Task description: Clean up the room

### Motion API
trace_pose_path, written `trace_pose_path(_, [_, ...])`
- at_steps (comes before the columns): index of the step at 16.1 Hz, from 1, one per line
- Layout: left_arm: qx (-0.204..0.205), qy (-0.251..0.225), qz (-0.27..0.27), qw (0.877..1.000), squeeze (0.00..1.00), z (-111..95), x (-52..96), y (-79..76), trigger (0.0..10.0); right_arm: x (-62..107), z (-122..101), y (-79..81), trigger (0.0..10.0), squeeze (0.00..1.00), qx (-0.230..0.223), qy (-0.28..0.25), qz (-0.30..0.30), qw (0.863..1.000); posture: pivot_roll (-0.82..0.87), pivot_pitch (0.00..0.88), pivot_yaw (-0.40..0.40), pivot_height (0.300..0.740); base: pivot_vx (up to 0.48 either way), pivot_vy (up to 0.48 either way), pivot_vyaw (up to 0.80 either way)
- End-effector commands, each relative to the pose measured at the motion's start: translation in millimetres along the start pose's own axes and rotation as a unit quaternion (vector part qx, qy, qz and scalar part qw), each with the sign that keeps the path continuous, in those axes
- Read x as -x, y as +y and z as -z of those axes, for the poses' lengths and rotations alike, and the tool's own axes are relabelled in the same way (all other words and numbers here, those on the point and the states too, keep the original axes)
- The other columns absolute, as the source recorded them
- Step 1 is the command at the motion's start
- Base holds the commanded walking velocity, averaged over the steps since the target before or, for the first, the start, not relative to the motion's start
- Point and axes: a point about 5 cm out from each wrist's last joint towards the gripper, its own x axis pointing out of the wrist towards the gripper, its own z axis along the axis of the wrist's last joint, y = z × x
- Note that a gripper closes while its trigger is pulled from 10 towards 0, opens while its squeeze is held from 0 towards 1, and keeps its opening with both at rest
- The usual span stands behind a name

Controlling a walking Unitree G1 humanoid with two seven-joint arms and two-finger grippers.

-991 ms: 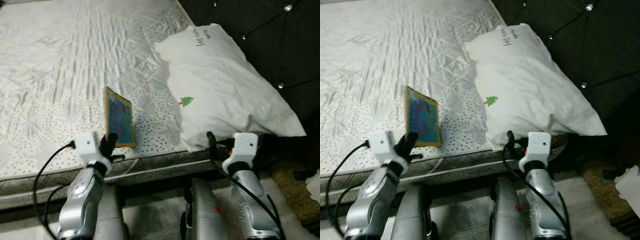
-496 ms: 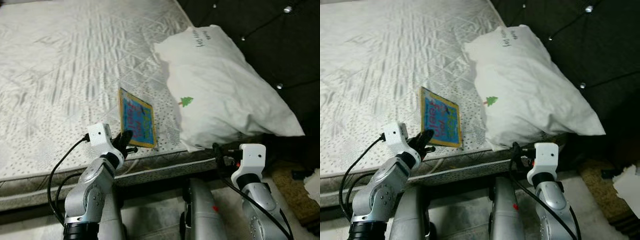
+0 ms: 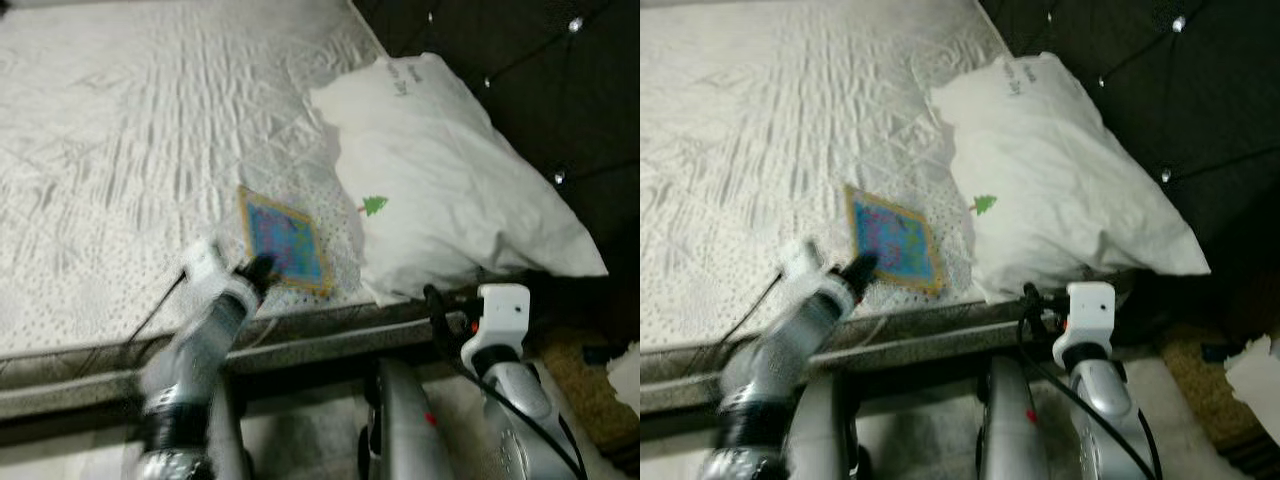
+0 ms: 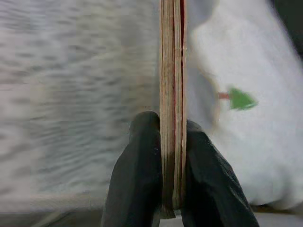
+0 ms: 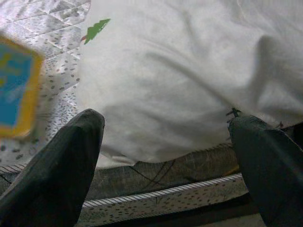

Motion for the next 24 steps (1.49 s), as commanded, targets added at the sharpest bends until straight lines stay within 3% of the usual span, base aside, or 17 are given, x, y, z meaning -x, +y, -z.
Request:
trace_pose_path(1, [0.040,0.026,0.033,0.998,0.00,23,-5.0,-14.7,10.0,-0.2,-2,-0.7,10.0,0.00,0.002,-0.002,-0.001,1.000,-0.08,0.068,-0.028,0.574,0.000,0.000,0.00])
trace_pose_path(2, [0.052,0.065,0.029,0.996,0.00,31,-12.3,-12.1,10.0,-0.5,-3,-1.7,10.0,0.00,0.003,-0.003,0.002,1.000,-0.10,0.069,-0.023,0.574,0.000,0.000,0.00])
trace_pose_path(7, [0.071,0.106,0.018,0.992,0.00,42,-21.3,-6.2,10.0,0.0,-2,-6.2,10.0,0.00,0.007,-0.003,0.012,1.000,-0.12,0.070,-0.015,0.574,0.000,0.000,0.00])
trace_pose_path(11, [0.049,0.082,-0.004,0.995,0.00,31,-18.8,-0.2,10.0,-0.8,-1,-8.6,10.0,0.00,0.011,0.000,0.011,1.000,-0.11,0.070,-0.025,0.574,0.000,0.000,0.00])
trace_pose_path(12, [0.027,0.071,-0.013,0.997,0.00,25,-16.7,4.0,10.0,-1.8,-1,-8.6,10.0,0.00,0.012,0.001,0.009,1.000,-0.11,0.069,-0.027,0.574,0.000,0.000,0.00])
trace_pose_path(16, [-0.032,0.008,-0.015,0.999,0.00,-10,-13.0,10.4,10.0,-3.5,-1,-8.5,10.0,0.00,0.010,0.001,0.009,1.000,-0.10,0.068,-0.025,0.574,0.000,0.000,0.00])
trace_pose_path(20, [-0.030,0.016,-0.022,0.999,0.00,-12,-13.7,13.0,10.0,-3.7,-1,-7.7,10.0,0.00,0.008,-0.002,0.012,1.000,-0.10,0.067,-0.020,0.574,0.000,0.000,0.00])
trace_pose_path(24, [-0.017,0.049,-0.016,0.999,0.00,0,-18.0,14.6,10.0,-4.9,-2,-6.7,10.0,0.00,0.008,-0.004,0.011,1.000,-0.10,0.068,-0.021,0.574,0.000,0.000,0.00])
